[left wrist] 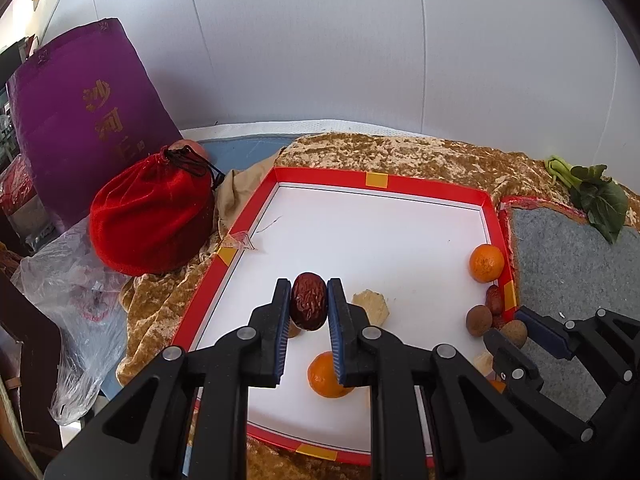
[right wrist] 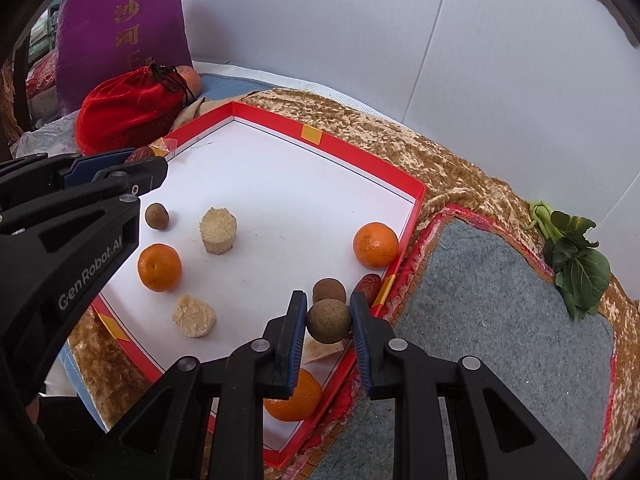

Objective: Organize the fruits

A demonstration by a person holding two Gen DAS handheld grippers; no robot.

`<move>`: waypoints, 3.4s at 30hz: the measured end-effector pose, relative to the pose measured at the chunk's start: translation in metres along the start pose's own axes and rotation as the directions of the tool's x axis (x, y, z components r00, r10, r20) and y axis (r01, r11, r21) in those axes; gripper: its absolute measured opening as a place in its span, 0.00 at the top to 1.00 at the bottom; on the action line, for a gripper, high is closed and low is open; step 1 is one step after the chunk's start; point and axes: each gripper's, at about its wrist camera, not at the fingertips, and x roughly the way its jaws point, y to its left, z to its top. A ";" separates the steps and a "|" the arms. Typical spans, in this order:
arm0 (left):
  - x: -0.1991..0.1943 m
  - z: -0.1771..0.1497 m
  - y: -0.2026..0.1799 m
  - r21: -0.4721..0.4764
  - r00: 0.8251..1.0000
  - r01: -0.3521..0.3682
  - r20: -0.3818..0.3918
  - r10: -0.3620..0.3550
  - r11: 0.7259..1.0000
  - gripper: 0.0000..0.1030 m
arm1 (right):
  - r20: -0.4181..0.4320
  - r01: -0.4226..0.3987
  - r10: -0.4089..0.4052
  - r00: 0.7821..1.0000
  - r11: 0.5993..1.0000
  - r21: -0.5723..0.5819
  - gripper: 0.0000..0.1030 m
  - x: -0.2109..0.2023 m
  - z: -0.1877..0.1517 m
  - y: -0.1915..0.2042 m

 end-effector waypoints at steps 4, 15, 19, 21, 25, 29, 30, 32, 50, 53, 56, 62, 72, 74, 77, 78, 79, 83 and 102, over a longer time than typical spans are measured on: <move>0.002 0.000 0.000 -0.001 1.000 -0.004 -0.008 0.004 1.000 0.85 | -0.008 0.008 -0.008 1.000 1.000 0.000 0.78 0.003 -0.001 -0.001; -0.003 0.002 -0.001 -0.003 0.999 -0.037 0.019 0.037 0.999 0.85 | -0.005 0.017 -0.017 1.000 1.000 -0.004 0.77 0.000 0.000 0.000; -0.010 0.004 0.002 -0.018 0.997 -0.046 0.055 0.047 0.999 0.73 | -0.001 0.024 -0.024 1.000 1.000 -0.003 0.75 -0.003 0.002 -0.001; -0.018 0.006 0.004 -0.026 0.993 -0.063 0.096 0.065 0.998 0.65 | 0.008 0.029 -0.029 1.000 1.000 0.000 0.74 -0.005 0.003 -0.003; -0.036 0.011 0.012 -0.059 0.973 -0.104 0.199 0.114 0.993 0.36 | 0.047 0.041 -0.042 0.998 0.999 0.010 0.73 -0.014 0.006 -0.007; -0.055 0.014 0.018 -0.091 0.945 -0.116 0.297 0.138 0.989 0.18 | 0.097 0.045 -0.049 0.994 0.998 0.038 0.68 -0.027 0.010 -0.015; -0.059 0.015 0.019 -0.095 0.938 -0.119 0.317 0.144 0.988 0.18 | 0.113 0.047 -0.052 0.992 0.998 0.048 0.65 -0.031 0.011 -0.017; -0.067 0.016 0.020 -0.101 0.922 -0.127 0.356 0.155 0.987 0.16 | 0.149 0.053 -0.063 0.987 0.996 0.067 0.58 -0.040 0.014 -0.022; -0.098 0.008 0.028 -0.145 0.899 -0.114 0.407 0.164 0.983 0.00 | 0.330 0.032 -0.077 0.941 0.989 0.141 0.31 -0.106 0.013 -0.059; -0.105 0.003 0.028 -0.148 0.897 -0.117 0.409 0.169 0.982 0.00 | 0.355 0.021 -0.072 0.932 0.989 0.146 0.28 -0.118 0.010 -0.060; -0.109 -0.003 0.028 -0.156 0.900 -0.106 0.405 0.161 0.982 0.00 | 0.377 0.015 -0.070 0.923 0.989 0.148 0.27 -0.127 0.009 -0.058; -0.115 -0.010 0.024 -0.156 0.894 -0.136 0.407 0.189 0.978 0.00 | 0.416 0.013 -0.081 0.906 0.986 0.164 0.17 -0.146 0.005 -0.049; -0.124 -0.028 0.031 -0.199 0.896 -0.137 0.393 0.207 0.970 0.00 | 0.463 0.073 -0.099 0.881 0.995 0.074 0.12 -0.167 -0.007 -0.021; -0.124 -0.030 0.032 -0.205 0.898 -0.138 0.386 0.210 0.969 0.00 | 0.466 0.054 -0.081 0.881 0.996 0.072 0.12 -0.170 -0.009 -0.020; -0.124 -0.033 0.034 -0.213 0.901 -0.138 0.378 0.212 0.967 0.00 | 0.470 0.029 -0.064 0.880 0.996 0.082 0.12 -0.174 -0.012 -0.021; -0.124 -0.033 0.034 -0.216 0.902 -0.139 0.376 0.214 0.966 0.00 | 0.471 0.016 -0.055 0.881 0.996 0.087 0.12 -0.175 -0.012 -0.022; -0.124 -0.033 0.034 -0.218 0.902 -0.139 0.375 0.215 0.966 0.00 | 0.470 0.005 -0.048 0.881 0.996 0.092 0.11 -0.175 -0.013 -0.023; -0.123 -0.032 0.031 -0.204 0.900 -0.143 0.380 0.213 0.968 0.00 | 0.474 -0.021 -0.028 0.880 0.995 0.097 0.11 -0.175 -0.014 -0.026; -0.133 -0.033 0.029 -0.199 0.891 -0.119 0.411 0.193 0.973 0.00 | 0.501 -0.045 -0.016 0.865 0.993 0.108 0.11 -0.181 -0.018 -0.026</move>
